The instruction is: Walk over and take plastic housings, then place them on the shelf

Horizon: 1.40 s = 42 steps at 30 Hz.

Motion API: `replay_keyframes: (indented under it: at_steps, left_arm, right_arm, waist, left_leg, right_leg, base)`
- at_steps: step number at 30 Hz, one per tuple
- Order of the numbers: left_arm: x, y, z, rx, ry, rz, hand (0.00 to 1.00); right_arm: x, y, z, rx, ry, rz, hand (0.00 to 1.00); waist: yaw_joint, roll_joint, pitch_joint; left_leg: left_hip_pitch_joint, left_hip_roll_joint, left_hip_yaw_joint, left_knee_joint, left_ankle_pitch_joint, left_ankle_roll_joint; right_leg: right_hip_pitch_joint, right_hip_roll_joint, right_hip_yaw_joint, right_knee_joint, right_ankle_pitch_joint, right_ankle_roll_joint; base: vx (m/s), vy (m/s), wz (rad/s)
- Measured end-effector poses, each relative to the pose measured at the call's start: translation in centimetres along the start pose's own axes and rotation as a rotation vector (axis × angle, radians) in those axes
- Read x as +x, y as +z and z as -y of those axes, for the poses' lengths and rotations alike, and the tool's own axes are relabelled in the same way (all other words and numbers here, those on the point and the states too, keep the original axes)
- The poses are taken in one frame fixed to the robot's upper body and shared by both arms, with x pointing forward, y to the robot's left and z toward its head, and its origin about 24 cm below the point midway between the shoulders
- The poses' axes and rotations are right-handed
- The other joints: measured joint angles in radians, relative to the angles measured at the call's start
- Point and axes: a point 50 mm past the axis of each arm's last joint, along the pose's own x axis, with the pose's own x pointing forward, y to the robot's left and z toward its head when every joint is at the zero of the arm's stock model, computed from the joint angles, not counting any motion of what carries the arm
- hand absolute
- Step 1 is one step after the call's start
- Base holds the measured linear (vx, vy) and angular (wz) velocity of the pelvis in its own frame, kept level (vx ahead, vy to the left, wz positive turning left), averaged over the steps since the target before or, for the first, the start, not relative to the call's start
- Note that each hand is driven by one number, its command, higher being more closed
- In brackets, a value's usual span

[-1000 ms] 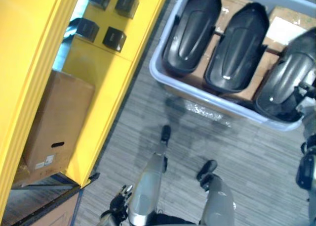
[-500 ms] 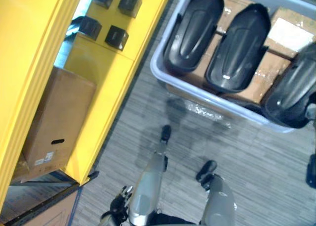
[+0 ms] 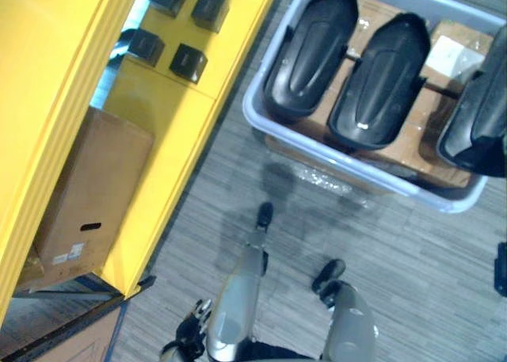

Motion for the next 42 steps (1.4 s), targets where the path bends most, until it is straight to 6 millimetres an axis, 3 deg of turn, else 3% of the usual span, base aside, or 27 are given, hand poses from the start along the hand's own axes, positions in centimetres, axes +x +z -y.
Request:
replay_keyframes:
  at_steps: [3,4,5,6,8,11,13,16,20,23,26,32,37,42]
  left_arm:
    - [0.1,0.6,0.1,-0.009,-0.003,0.025,0.00]
    - [0.1,1.6,-0.1,-0.023,0.059,0.099,0.00]
    - [-0.5,5.2,-1.1,-0.055,0.243,0.345,0.00]
    - [-0.9,6.5,-1.5,-0.047,0.295,0.420,0.00]
    - [-1.3,7.5,-2.0,-0.003,0.347,0.470,0.00]
    - [-1.8,9.9,-1.9,-0.010,0.408,0.574,0.00]
    - [-3.2,13.3,-1.7,0.237,0.567,0.733,0.00]
    - [-3.5,15.6,-0.6,0.387,0.626,0.831,0.00]
    - [-3.6,15.7,-0.3,0.504,0.688,0.859,0.00]
    - [-3.8,15.9,-0.1,0.569,0.714,0.896,0.00]
    - [-4.5,17.8,2.6,0.642,0.602,1.035,0.00]
    - [-5.5,19.4,9.7,0.716,0.201,1.190,0.00]
    - [-4.6,17.5,14.7,0.704,-0.212,0.994,0.00]
    - [-3.4,15.5,17.7,0.628,-0.414,0.772,0.00]
  right_arm:
    - [-0.1,0.1,-0.2,-0.005,0.005,0.009,1.00]
    - [-0.4,0.2,-0.4,0.009,-0.012,0.025,1.00]
    - [-1.2,0.5,-0.8,0.049,-0.074,0.082,1.00]
    - [-1.4,1.3,-0.8,0.085,-0.098,0.118,1.00]
    - [-1.7,2.0,-0.8,0.119,-0.116,0.157,1.00]
    - [-3.8,0.2,-2.3,0.122,-0.076,0.140,1.00]
    - [-8.0,-2.0,-5.0,0.140,-0.049,0.126,1.00]
    - [-9.3,-2.1,-5.2,0.166,-0.057,0.164,1.00]
    - [-10.7,-1.8,-5.5,0.188,-0.045,0.208,1.00]
    - [-12.4,-2.1,-6.2,0.194,-0.003,0.226,1.00]
    - [-13.9,-2.6,-6.5,0.188,0.031,0.248,1.00]
    - [-15.3,-2.8,-7.0,0.150,0.098,0.304,1.00]
    - [-16.6,-2.0,-7.7,0.142,0.197,0.383,1.00]
    - [-18.2,-0.8,-8.3,0.186,0.260,0.435,1.00]
  waist:
    - [0.000,-0.011,0.001]
    - [0.001,-0.020,0.005]
    - [0.002,-0.051,0.001]
    - [0.003,-0.063,-0.002]
    - [0.003,-0.076,-0.006]
    - [0.004,-0.114,-0.005]
    - [-0.001,-0.180,-0.018]
    - [-0.003,-0.209,-0.029]
    - [-0.005,-0.232,-0.051]
    - [-0.005,-0.267,-0.098]
    - [-0.014,-0.293,-0.148]
    - [-0.040,-0.276,-0.236]
    - [-0.067,-0.229,-0.288]
    - [-0.093,-0.209,-0.307]
  left_leg:
    - [0.008,0.002,0.000,-0.025,0.009,-0.003]
    - [0.016,0.010,-0.005,-0.031,0.014,-0.005]
    - [0.049,0.011,-0.014,-0.040,0.017,-0.009]
    - [0.058,0.010,-0.014,-0.044,0.017,-0.009]
    - [0.062,0.011,-0.019,-0.061,0.020,-0.012]
    - [0.119,0.013,-0.024,-0.099,0.021,-0.011]
    - [0.172,0.017,-0.024,-0.117,0.027,-0.020]
    - [0.188,0.025,-0.020,-0.122,0.027,-0.020]
    - [0.257,0.030,0.014,-0.163,0.025,-0.017]
    - [0.296,0.035,0.044,-0.216,0.033,-0.013]
    - [0.307,0.034,0.057,-0.216,0.033,-0.015]
    - [0.329,0.024,0.072,-0.217,0.029,-0.015]
    - [0.361,0.031,0.098,-0.224,0.017,-0.003]
    - [0.369,0.044,0.125,-0.224,0.017,-0.003]
  right_leg:
    - [0.003,0.005,-0.003,-0.014,0.005,0.002]
    - [0.021,0.018,-0.012,-0.030,0.014,0.000]
    - [0.062,0.022,-0.013,-0.041,0.014,0.000]
    - [0.072,0.022,-0.013,-0.048,0.011,-0.002]
    - [0.071,0.025,-0.014,-0.051,0.007,-0.003]
    - [0.127,0.036,-0.021,-0.091,0.008,0.000]
    - [0.189,0.048,-0.031,-0.121,0.009,0.002]
    - [0.213,0.057,-0.032,-0.147,0.026,0.000]
    - [0.267,0.071,-0.005,-0.203,0.051,0.004]
    - [0.280,0.080,0.016,-0.244,0.060,0.004]
    - [0.307,0.086,0.021,-0.287,0.089,0.008]
    - [0.347,0.082,0.029,-0.341,0.121,0.015]
    - [0.365,0.085,0.059,-0.352,0.129,0.015]
    - [0.365,0.089,0.084,-0.377,0.146,0.014]
  base:
    - [0.01,-0.013,0.01]
    - [0.07,-0.080,0.16]
    - [0.06,-0.086,0.18]
    - [0.04,-0.057,0.15]
    - [-0.03,-0.029,0.02]
    - [-0.02,-0.042,0.09]
    - [0.04,-0.112,0.07]
    - [0.01,-0.041,-0.05]
    - [-0.02,-0.022,-0.21]
    - [0.00,-0.020,-0.24]
    - [0.06,-0.021,-0.08]
    - [0.03,0.000,-0.05]
    - [-0.06,0.009,-0.13]
    - [-0.05,0.006,-0.19]
